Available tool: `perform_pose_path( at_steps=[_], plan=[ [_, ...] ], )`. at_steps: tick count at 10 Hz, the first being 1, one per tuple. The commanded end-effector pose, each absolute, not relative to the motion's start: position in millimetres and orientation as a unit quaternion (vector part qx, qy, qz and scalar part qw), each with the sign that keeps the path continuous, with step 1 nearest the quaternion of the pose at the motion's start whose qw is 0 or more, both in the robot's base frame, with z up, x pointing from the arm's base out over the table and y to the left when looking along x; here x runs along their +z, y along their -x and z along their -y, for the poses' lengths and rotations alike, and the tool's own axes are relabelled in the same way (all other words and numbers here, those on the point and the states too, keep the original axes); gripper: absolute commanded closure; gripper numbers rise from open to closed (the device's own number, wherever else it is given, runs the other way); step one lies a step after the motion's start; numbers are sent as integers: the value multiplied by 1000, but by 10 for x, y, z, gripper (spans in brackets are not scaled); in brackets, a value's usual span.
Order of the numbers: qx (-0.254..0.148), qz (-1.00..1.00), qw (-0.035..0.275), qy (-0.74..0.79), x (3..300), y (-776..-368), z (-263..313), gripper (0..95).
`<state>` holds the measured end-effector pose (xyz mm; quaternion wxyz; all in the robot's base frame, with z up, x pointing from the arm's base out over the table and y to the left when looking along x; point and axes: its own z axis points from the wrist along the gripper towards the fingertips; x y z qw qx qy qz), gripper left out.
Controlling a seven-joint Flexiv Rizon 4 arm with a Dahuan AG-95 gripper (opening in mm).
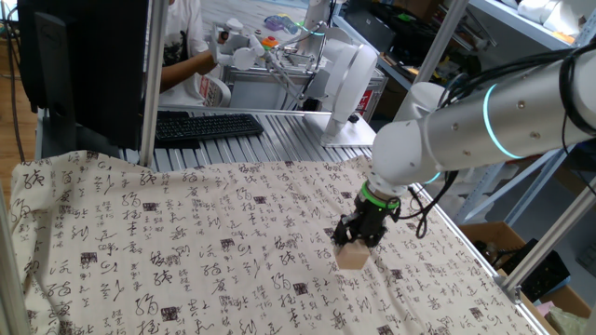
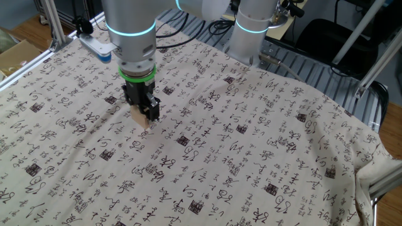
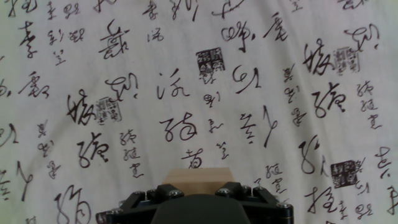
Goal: Pick up the small block on the left and move it to the right
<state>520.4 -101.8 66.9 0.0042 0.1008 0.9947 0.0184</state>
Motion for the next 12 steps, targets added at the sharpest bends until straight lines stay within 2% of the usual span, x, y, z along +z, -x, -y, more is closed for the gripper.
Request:
perform_pose_path(
  at_steps=[1, 9, 12],
  plan=[
    [21, -994, 3, -105, 662, -5194, 983, 950],
    [23, -993, 0, -116, 650, -5156, 934, 950],
    [11, -993, 3, -116, 650, -5156, 934, 950]
  ],
)
